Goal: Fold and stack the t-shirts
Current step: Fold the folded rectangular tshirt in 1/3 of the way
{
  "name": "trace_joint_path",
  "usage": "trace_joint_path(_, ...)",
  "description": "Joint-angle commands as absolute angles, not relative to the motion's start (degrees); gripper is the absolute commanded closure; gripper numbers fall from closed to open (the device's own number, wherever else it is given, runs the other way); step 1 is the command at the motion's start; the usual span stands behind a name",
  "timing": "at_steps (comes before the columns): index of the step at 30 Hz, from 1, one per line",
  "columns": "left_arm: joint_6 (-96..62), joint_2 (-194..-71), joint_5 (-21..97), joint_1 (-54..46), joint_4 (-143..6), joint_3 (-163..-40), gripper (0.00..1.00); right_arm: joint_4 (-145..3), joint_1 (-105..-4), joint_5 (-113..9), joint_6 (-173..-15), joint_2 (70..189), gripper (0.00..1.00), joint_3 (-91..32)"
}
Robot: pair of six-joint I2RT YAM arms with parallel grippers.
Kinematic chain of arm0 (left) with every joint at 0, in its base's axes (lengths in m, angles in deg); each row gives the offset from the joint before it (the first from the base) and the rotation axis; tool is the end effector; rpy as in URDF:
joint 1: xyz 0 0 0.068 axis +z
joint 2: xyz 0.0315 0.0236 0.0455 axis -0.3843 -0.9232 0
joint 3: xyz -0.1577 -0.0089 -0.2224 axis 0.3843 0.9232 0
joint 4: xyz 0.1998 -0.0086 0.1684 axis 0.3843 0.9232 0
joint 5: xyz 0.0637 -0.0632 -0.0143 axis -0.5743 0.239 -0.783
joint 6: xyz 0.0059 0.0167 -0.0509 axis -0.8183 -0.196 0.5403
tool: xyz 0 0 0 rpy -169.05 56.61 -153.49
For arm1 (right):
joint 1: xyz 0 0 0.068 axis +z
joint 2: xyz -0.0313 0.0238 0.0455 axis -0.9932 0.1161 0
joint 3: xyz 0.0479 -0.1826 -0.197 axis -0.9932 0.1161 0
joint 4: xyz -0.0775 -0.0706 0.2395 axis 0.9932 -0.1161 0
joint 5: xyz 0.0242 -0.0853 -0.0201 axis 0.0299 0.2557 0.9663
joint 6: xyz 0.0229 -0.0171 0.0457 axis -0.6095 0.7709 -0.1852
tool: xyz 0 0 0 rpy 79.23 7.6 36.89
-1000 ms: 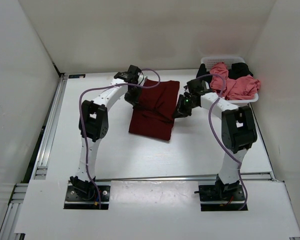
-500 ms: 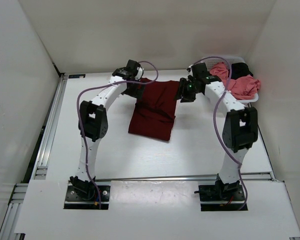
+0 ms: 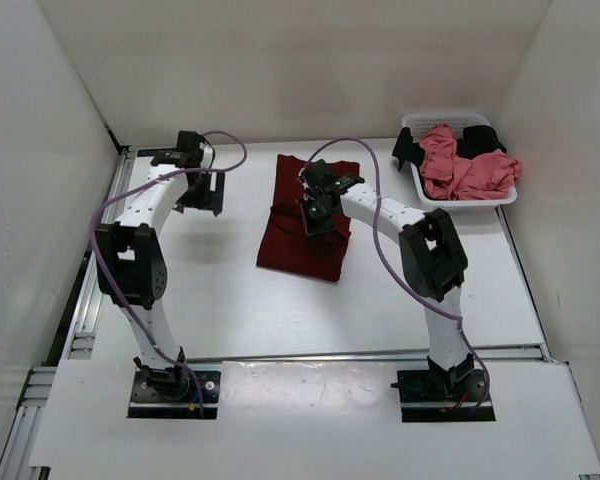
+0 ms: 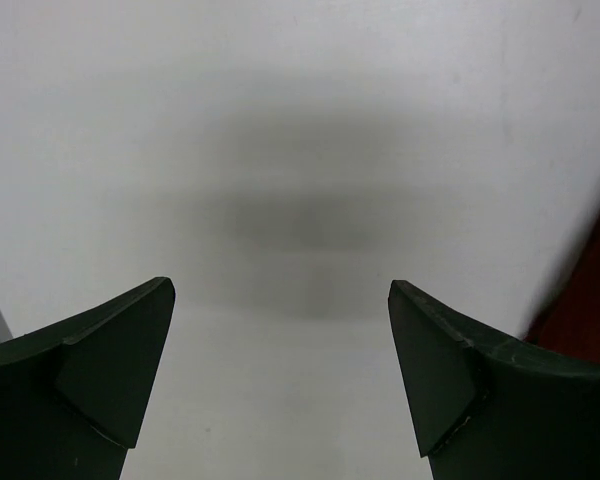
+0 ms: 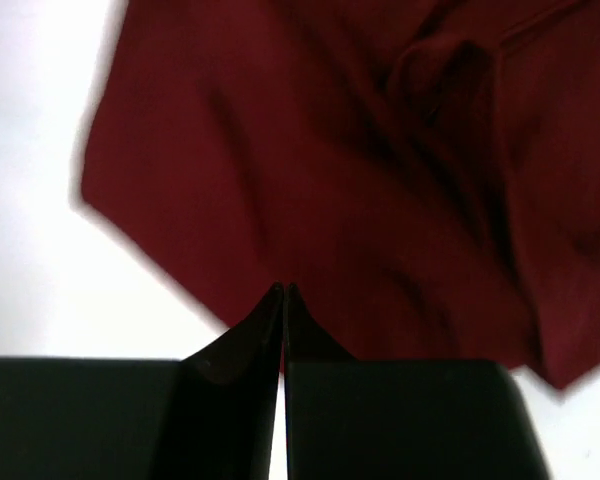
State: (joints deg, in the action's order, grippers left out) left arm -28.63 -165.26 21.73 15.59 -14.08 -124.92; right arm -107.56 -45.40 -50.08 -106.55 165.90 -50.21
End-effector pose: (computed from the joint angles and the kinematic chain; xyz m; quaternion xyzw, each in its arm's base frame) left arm 0.3973 -0.0438 0.2728 0.0445 0.9725 0.0543 0.2220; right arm 0.3530 0.2798 0.2220 -0.1698 0.9453 0.1758 0.2160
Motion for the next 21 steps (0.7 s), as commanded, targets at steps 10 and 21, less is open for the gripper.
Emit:
trace_joint_path(10, -28.62, -161.47, 26.18, 15.92, -14.29, -117.79, 0.0, -108.52, -45.63, -47.27, -108.06, 172.27, 0.98, -56.38)
trace_joint_path(21, -28.62, -162.0, 27.32, 17.59, -14.29, -117.17, 0.0, -108.52, -45.63, -37.62, -110.45, 177.55, 0.98, -62.79)
